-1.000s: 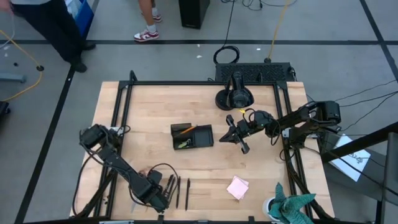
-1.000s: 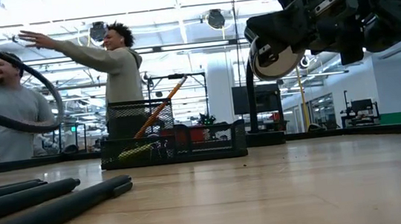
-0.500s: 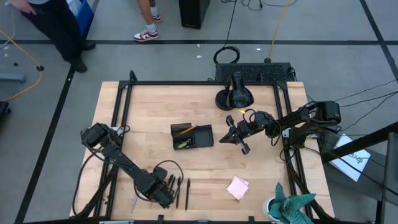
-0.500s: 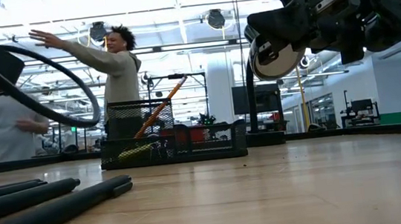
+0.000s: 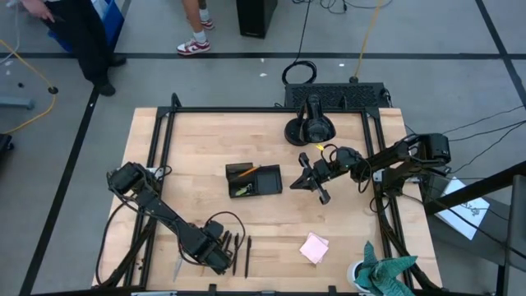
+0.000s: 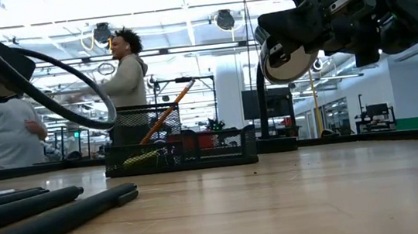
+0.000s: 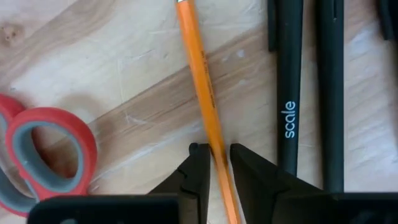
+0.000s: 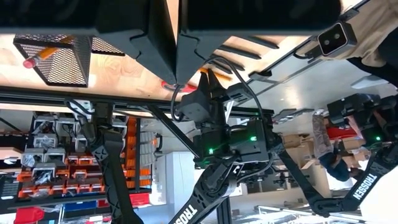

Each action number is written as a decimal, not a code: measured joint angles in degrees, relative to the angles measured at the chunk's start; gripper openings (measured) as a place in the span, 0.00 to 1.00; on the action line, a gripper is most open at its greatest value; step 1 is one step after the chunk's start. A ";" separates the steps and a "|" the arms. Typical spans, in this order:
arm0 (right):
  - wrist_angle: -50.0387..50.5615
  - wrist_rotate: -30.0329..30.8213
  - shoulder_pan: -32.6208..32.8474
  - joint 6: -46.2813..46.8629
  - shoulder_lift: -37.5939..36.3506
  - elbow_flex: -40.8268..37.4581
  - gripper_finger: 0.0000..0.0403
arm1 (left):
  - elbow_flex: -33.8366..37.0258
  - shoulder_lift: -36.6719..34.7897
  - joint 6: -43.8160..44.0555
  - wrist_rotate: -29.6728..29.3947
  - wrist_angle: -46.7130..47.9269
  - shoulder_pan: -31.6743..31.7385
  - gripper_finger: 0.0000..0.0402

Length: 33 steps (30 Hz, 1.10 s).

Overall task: Pick and place office supplies into organizer
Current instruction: Put the orange pencil into the black desk organizer

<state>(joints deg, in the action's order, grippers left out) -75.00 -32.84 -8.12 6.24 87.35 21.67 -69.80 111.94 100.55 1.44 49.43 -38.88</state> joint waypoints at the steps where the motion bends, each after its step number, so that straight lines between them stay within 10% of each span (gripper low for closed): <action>1: -0.01 0.01 0.00 0.08 0.00 0.00 0.01 | 0.00 0.00 -0.02 -0.05 0.02 0.13 0.18; 33: 0.00 0.00 -0.02 -0.04 0.00 -0.02 0.01 | 0.17 0.07 -14.72 -0.08 4.03 10.20 0.37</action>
<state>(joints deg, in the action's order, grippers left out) -75.00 -32.84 -8.14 6.20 87.35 21.65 -69.63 112.01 85.83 1.36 53.46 -28.68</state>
